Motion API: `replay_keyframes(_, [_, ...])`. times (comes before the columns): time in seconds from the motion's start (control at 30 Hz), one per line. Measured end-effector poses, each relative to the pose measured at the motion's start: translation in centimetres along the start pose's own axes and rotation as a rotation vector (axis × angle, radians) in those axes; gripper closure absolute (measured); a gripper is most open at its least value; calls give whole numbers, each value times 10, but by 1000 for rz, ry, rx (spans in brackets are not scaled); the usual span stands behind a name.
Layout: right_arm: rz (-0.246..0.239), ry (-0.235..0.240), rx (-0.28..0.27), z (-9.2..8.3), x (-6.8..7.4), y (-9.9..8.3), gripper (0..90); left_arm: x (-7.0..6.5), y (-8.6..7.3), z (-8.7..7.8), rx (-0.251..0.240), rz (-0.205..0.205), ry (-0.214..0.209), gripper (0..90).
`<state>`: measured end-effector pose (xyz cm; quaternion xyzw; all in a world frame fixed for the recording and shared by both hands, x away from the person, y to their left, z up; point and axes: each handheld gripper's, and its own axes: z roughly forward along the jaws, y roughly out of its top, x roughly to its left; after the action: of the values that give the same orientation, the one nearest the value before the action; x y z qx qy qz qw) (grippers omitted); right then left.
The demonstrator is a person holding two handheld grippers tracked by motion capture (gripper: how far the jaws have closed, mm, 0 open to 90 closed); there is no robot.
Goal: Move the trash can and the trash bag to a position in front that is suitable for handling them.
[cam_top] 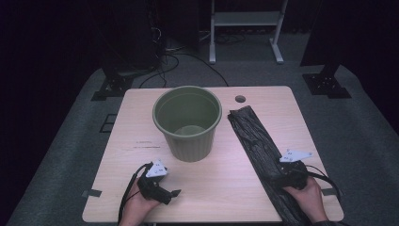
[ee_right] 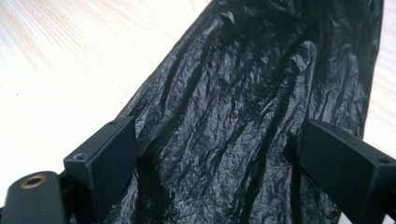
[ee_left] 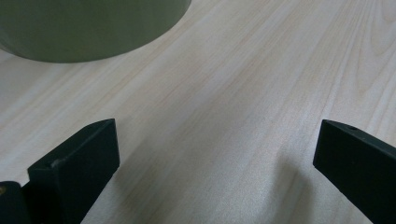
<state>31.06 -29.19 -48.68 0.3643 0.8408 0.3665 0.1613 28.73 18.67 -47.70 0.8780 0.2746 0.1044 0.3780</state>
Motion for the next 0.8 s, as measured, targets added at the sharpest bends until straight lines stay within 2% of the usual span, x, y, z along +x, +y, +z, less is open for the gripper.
replay_keyframes(0.2, [13, 5, 5, 0, -1, -1, 100, 2, 7, -12, -33, -16, -13, 0])
replay_keyframes(0.33, [13, 5, 5, 0, -1, -1, 100, 6, 12, -22, -46, -10, 3, 0])
replay_keyframes(0.43, [13, 5, 5, 0, -1, -1, 100, 9, 16, -29, -67, -23, 0, 0])
replay_keyframes(0.8, [13, 5, 4, 0, -1, -1, 101, 17, 44, -52, -104, -36, -52, 0])
